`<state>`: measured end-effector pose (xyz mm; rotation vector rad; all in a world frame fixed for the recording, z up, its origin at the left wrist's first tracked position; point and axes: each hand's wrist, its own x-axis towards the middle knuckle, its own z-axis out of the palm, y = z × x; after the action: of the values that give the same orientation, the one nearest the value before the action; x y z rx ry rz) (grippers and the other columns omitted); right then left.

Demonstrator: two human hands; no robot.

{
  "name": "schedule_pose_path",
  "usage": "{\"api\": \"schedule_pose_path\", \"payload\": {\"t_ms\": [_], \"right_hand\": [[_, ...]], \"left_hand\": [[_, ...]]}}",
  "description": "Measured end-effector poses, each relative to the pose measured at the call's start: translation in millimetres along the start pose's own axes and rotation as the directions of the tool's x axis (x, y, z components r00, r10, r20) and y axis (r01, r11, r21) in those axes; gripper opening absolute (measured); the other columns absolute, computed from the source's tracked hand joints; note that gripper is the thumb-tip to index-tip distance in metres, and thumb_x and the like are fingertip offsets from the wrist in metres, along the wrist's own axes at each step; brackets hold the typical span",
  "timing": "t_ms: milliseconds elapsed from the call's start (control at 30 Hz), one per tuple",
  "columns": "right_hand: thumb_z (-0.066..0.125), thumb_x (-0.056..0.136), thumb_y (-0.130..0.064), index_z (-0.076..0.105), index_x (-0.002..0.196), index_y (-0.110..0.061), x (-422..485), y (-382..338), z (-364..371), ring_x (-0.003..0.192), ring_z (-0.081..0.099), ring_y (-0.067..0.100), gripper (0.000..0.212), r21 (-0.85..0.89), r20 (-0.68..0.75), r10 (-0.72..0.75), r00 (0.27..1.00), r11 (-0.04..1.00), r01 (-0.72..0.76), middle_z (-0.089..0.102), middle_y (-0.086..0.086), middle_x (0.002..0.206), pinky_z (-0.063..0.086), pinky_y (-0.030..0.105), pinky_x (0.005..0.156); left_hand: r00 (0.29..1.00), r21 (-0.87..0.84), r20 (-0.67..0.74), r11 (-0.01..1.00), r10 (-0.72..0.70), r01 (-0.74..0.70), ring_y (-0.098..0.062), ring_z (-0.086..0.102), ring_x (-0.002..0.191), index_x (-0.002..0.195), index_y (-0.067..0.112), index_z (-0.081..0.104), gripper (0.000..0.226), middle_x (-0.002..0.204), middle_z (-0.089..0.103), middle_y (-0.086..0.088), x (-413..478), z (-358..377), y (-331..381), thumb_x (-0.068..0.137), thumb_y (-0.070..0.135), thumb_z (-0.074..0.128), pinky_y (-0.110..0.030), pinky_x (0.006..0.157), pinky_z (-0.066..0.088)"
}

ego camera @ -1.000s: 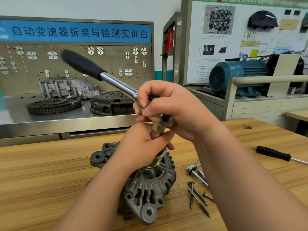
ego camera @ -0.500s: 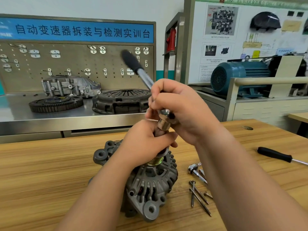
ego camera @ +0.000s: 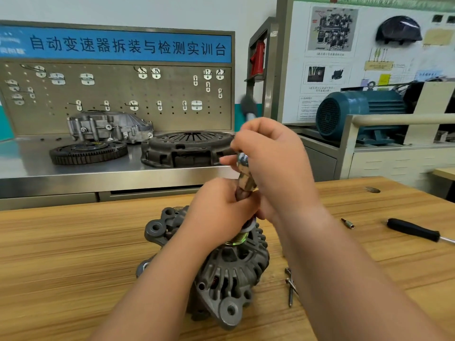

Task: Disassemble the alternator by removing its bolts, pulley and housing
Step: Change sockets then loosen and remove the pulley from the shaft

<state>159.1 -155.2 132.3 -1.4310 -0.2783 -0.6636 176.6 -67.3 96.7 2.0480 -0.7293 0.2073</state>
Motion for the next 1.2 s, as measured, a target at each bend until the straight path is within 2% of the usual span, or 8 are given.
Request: {"api": "schedule_pose_path", "payload": {"t_ms": [167,300,433,600,733,867,1000,1200], "right_hand": [[0.056,0.078,0.002,0.049,0.058,-0.019,-3,5,-1,0.078,0.068,0.033,0.03,0.071,-0.197,0.033,0.98,0.997,-0.02,0.054,-0.007,0.056,0.055,0.048,0.08],[0.056,0.069,0.002,0.05,0.058,-0.017,5,-1,-7,0.057,0.065,0.017,0.022,0.153,0.177,0.11,0.978,0.979,-0.137,0.052,-0.003,0.06,0.057,0.047,0.076],[0.045,0.066,0.008,0.051,0.065,-0.01,17,-5,-21,0.054,0.062,0.02,0.018,0.214,0.611,0.063,0.789,0.947,-0.241,0.049,0.013,0.073,0.048,0.045,0.088],[0.041,0.064,0.015,0.06,0.063,-0.013,15,-6,-25,0.061,0.067,0.022,0.034,0.222,0.778,-0.024,0.628,0.945,-0.24,0.055,0.012,0.073,0.049,0.048,0.095],[0.048,0.066,0.009,0.053,0.068,-0.008,9,-8,-15,0.062,0.067,0.024,0.018,0.223,0.625,0.013,0.781,0.955,-0.194,0.052,0.013,0.072,0.052,0.05,0.084],[0.058,0.076,0.003,0.059,0.067,-0.016,-4,-3,0,0.063,0.068,0.018,0.021,0.151,0.114,0.072,0.991,0.984,-0.089,0.059,-0.004,0.063,0.045,0.036,0.065],[0.057,0.082,-0.003,0.062,0.083,-0.021,-13,6,1,0.079,0.07,0.022,0.019,0.091,-0.269,-0.01,0.963,0.995,0.036,0.062,-0.005,0.077,0.053,0.035,0.067],[0.056,0.07,0.0,0.063,0.069,-0.017,-1,1,-13,0.055,0.066,0.019,0.019,0.228,0.146,0.112,0.983,0.963,-0.144,0.06,-0.006,0.062,0.054,0.035,0.063]], "left_hand": [[1.0,0.041,0.018,0.999,0.005,-0.006,-0.008,0.031,0.031,0.036,0.024,0.045,0.041,0.03,0.037,0.008,5,3,-1,0.075,0.013,0.051,-0.015,0.035,0.019],[0.998,-0.066,0.058,0.997,0.033,-0.029,0.0,0.044,0.034,0.039,0.03,0.057,0.05,0.037,0.051,0.008,3,-1,-6,0.083,0.007,0.059,-0.012,0.039,0.032],[0.992,-0.111,0.083,0.99,0.094,-0.084,0.002,0.067,0.066,0.07,0.022,0.07,0.019,0.066,0.072,0.009,4,-3,-8,0.087,0.016,0.065,-0.017,0.067,0.053],[0.991,0.003,0.073,0.993,0.116,-0.116,0.007,0.065,0.075,0.072,0.032,0.069,0.015,0.072,0.071,0.022,3,-3,-10,0.086,0.03,0.065,-0.01,0.071,0.05],[0.992,0.007,0.02,0.992,0.127,-0.127,0.008,0.061,0.061,0.064,0.028,0.068,0.026,0.058,0.067,0.019,1,-1,-7,0.085,0.016,0.058,-0.008,0.056,0.044],[0.998,0.047,-0.05,0.999,0.027,-0.024,-0.006,0.036,0.032,0.033,0.027,0.049,0.05,0.03,0.04,0.009,1,1,-3,0.078,0.005,0.049,-0.015,0.036,0.023],[0.999,0.168,-0.036,0.986,0.017,-0.011,-0.01,0.036,0.039,0.038,0.031,0.05,0.042,0.033,0.041,0.01,4,4,2,0.073,0.009,0.047,-0.025,0.042,0.017],[1.0,0.005,0.006,1.0,-0.006,0.006,-0.004,0.044,0.037,0.041,0.023,0.055,0.039,0.039,0.052,0.01,3,1,-5,0.078,0.012,0.059,-0.022,0.043,0.035]]}}
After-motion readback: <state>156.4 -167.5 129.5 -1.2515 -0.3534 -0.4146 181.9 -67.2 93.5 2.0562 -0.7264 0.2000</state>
